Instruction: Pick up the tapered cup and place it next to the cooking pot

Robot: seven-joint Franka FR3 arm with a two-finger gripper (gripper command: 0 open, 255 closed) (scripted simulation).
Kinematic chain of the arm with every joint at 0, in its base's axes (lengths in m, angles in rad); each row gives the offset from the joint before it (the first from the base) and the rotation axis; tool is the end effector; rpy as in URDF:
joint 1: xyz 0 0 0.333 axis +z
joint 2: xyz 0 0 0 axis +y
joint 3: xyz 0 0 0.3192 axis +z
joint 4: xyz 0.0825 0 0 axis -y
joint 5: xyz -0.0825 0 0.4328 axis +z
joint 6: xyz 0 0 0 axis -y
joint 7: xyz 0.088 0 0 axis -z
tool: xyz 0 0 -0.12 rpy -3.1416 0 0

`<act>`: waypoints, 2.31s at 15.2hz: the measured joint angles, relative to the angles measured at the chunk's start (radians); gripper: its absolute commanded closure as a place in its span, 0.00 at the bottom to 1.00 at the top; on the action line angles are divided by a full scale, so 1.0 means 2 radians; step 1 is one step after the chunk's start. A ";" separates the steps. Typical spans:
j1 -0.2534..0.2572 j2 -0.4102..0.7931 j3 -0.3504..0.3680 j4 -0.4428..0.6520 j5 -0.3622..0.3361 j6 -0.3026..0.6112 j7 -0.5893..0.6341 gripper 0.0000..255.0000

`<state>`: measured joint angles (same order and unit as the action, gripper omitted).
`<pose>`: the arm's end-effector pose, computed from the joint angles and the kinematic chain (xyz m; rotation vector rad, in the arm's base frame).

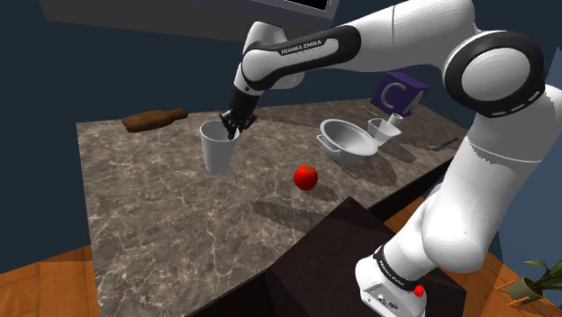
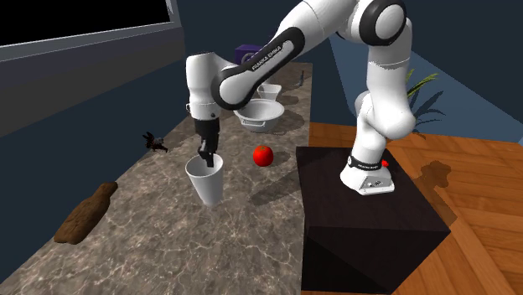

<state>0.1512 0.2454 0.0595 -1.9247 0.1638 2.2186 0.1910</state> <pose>0.6398 0.1428 0.3318 -2.9852 0.1169 -0.0267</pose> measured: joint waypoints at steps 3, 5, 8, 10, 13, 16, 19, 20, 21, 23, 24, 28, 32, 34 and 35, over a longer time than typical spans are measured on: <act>0.000 -0.010 0.000 0.007 -0.001 -0.016 0.003 1.00; 0.000 -0.017 0.000 0.012 -0.002 -0.028 0.005 1.00; 0.000 -0.022 -0.001 0.026 -0.003 -0.047 0.008 1.00; -0.001 -0.029 -0.001 0.030 -0.004 -0.058 0.008 1.00; -0.002 -0.036 -0.002 0.042 -0.005 -0.077 0.010 1.00; -0.001 -0.039 -0.001 0.058 -0.006 -0.096 0.014 1.00; -0.004 -0.050 -0.003 0.058 -0.006 -0.108 0.011 1.00; -0.007 -0.058 -0.006 0.049 -0.005 -0.108 0.005 1.00; -0.012 -0.068 -0.009 0.037 -0.004 -0.107 -0.004 1.00; -0.024 -0.088 -0.018 0.011 -0.001 -0.103 -0.026 1.00; -0.029 -0.100 -0.023 -0.003 0.000 -0.104 -0.037 1.00; -0.047 -0.142 -0.041 -0.052 0.002 -0.102 -0.074 1.00; -0.069 -0.173 -0.065 -0.086 -0.001 -0.107 -0.119 1.00; -0.080 -0.188 -0.078 -0.101 -0.004 -0.109 -0.141 1.00; -0.086 -0.194 -0.085 -0.108 -0.006 -0.110 -0.153 1.00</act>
<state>-0.0214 -0.1432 -0.1113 -2.1410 0.1525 1.9980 -0.1149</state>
